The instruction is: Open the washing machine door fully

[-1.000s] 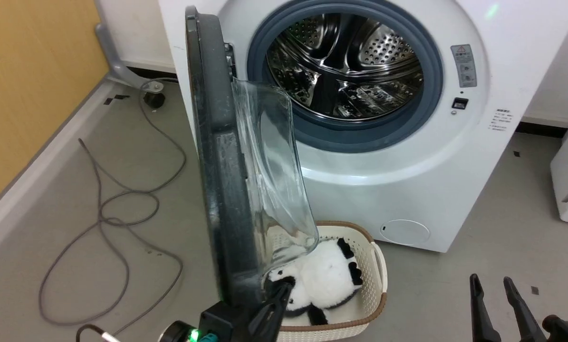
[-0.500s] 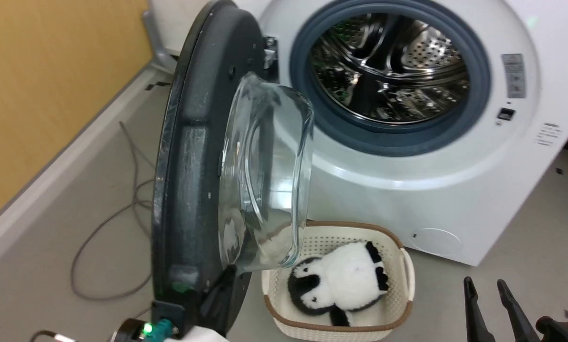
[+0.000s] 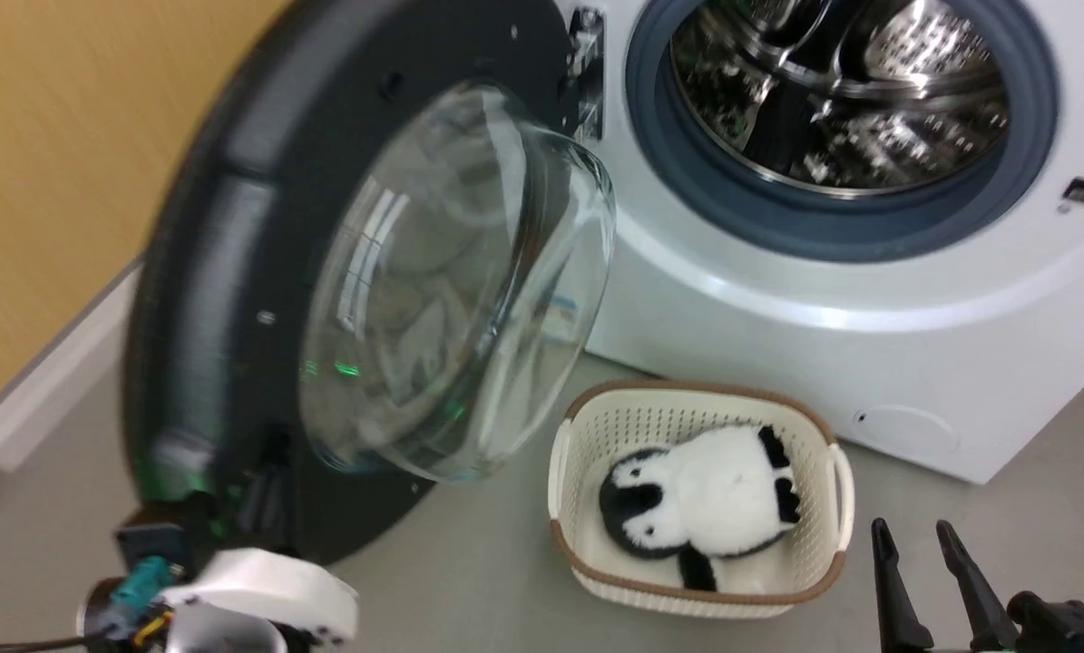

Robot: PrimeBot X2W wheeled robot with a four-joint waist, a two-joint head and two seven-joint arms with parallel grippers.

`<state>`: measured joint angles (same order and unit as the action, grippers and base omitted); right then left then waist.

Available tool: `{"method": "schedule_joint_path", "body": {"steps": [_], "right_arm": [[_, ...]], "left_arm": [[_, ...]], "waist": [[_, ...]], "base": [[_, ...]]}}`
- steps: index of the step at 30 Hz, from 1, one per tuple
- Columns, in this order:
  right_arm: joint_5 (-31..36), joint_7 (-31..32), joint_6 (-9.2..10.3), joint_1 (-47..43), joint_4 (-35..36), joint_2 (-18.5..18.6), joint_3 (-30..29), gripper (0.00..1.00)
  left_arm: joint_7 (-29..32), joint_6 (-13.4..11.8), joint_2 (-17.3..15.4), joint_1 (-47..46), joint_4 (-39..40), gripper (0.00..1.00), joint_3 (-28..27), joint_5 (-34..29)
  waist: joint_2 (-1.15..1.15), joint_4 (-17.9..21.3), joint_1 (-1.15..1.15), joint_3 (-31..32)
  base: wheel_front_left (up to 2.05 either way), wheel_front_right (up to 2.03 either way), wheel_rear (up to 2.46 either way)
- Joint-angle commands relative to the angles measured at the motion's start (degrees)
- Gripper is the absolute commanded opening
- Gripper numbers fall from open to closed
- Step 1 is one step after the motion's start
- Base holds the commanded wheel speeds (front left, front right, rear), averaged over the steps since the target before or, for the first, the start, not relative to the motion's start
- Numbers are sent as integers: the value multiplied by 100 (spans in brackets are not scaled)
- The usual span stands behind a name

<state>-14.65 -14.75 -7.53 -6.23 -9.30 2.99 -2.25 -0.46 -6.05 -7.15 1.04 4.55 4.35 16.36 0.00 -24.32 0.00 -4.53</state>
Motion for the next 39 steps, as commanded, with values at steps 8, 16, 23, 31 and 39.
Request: {"method": "schedule_joint_path", "body": {"steps": [8,16,23,31,39], "right_arm": [[325,118,4,235,170,-7,-84,100],[416,299,4,327,385,85,-122,100],[449,416,4,356,565,171,-193,100],[457,482,4,401,678,210,-227,100],[446,465,4,431,610,186,-233,100]], "left_arm": [[-333,-203,-165,-515,-436,0,-789,456],[-511,-219,-578,-964,-1047,0,-1540,879],[-575,-88,-1078,-1459,-1704,0,-2022,1189],[-610,128,-1449,-1870,-2321,0,-2026,1228],[-692,214,-1536,-2009,-2614,0,-1878,1159]], "waist": [[0,10,0,-613],[0,198,0,-931],[0,334,0,-1205],[0,422,0,-1370],[0,462,0,-1284]], "base": [[0,0,0],[0,0,0],[0,0,0],[0,0,0],[0,0,0]]}}
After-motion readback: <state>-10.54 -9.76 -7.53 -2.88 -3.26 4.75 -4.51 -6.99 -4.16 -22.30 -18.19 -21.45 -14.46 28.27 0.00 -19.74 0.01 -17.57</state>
